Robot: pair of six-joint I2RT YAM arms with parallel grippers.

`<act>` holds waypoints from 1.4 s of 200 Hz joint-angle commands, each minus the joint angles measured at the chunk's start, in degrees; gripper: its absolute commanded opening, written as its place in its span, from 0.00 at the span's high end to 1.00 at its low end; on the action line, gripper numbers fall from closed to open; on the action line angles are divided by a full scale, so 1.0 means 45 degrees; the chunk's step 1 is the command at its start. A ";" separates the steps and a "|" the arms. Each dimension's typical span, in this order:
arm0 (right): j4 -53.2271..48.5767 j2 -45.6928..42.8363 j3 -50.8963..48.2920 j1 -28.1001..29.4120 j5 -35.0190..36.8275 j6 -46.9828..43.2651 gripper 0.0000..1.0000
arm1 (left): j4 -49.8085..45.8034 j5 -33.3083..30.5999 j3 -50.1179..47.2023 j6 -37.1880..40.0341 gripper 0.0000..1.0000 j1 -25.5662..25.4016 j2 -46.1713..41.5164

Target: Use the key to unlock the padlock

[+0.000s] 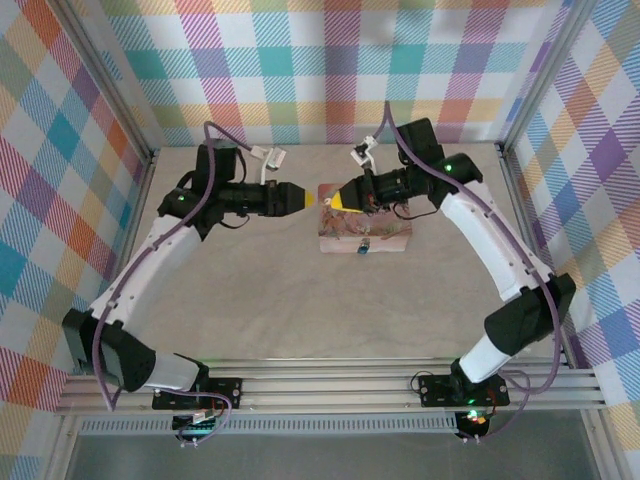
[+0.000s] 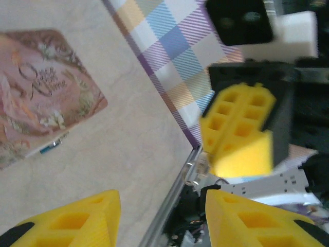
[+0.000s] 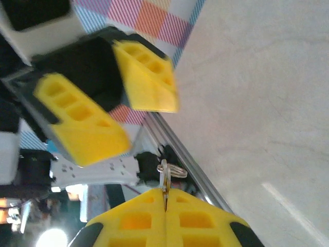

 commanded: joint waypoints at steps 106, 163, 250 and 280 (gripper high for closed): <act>-0.7395 0.1585 0.2964 0.0720 -0.0051 -0.6063 1.00 | -0.3106 0.0463 0.1260 0.6023 0.58 -0.2166 0.0951; -0.7355 0.1630 0.3003 0.0848 -0.0081 -0.6209 1.00 | -0.3456 0.1191 0.1414 0.6052 0.75 -0.2166 0.1256; -0.5771 0.1208 0.2288 0.0834 -0.0519 -0.5563 0.99 | -0.4258 0.2797 0.1700 0.5549 1.00 -0.2166 0.1951; -0.3811 0.0543 0.1353 0.0613 -0.0167 -0.3673 0.74 | -0.3268 0.2555 0.1365 0.4124 1.00 -0.2129 0.1895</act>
